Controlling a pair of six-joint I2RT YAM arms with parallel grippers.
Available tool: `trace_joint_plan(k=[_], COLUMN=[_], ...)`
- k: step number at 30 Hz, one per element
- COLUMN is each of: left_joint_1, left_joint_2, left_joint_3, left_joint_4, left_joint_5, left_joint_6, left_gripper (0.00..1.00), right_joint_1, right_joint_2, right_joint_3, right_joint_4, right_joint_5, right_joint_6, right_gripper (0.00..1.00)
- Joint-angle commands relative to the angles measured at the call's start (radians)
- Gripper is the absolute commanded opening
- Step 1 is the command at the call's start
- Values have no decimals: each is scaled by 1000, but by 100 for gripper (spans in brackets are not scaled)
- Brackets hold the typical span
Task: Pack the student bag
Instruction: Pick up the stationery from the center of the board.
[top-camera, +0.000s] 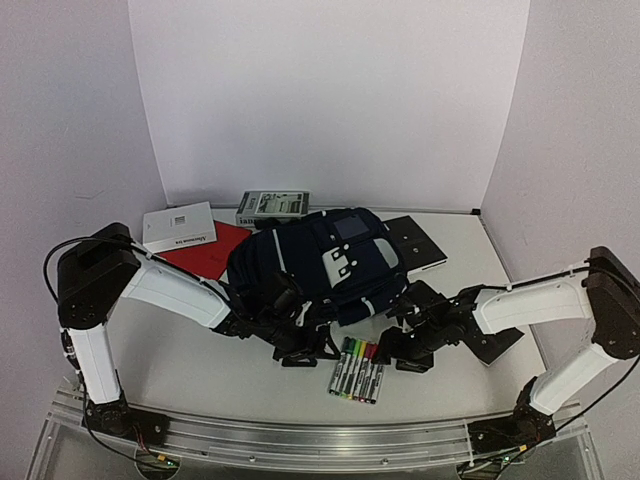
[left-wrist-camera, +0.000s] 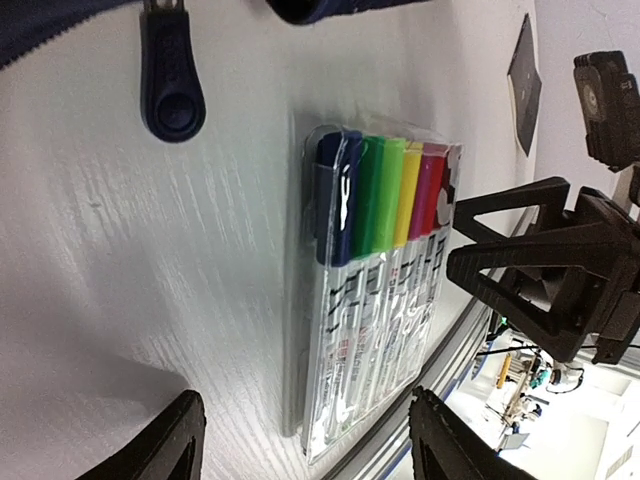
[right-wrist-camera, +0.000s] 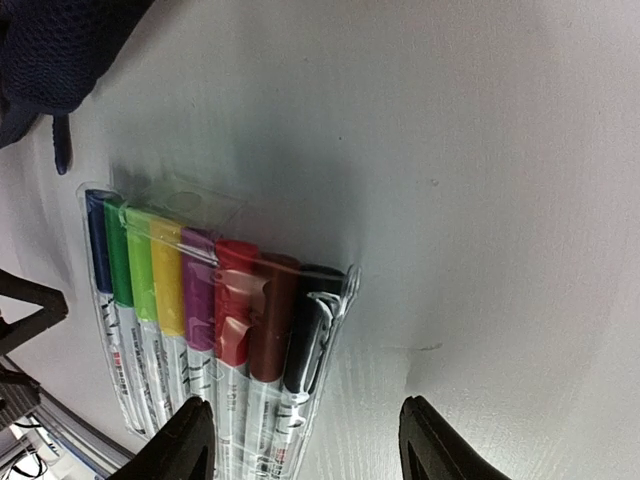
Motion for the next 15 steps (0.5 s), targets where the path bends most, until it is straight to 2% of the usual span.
trace_joint_plan(k=[1,9,15], left_joint_1=[-11,-11,-10], left_joint_2=[41,136,129], left_joint_3=[70,135,117], left_joint_4=[27,51,115], left_joint_5=[68,176,205], left_joint_6=[-22,-18,-11], left_gripper=[69,64,60], right_joint_1=[0,0,0], right_joint_2=[-16,50,90], right_joint_3=[-34,-59,-83], right_joint_4=[121,278,386], right_joint_5=[-51,-109,-159], right_joint_6=[31,75,116], right_gripper=[58,51,44])
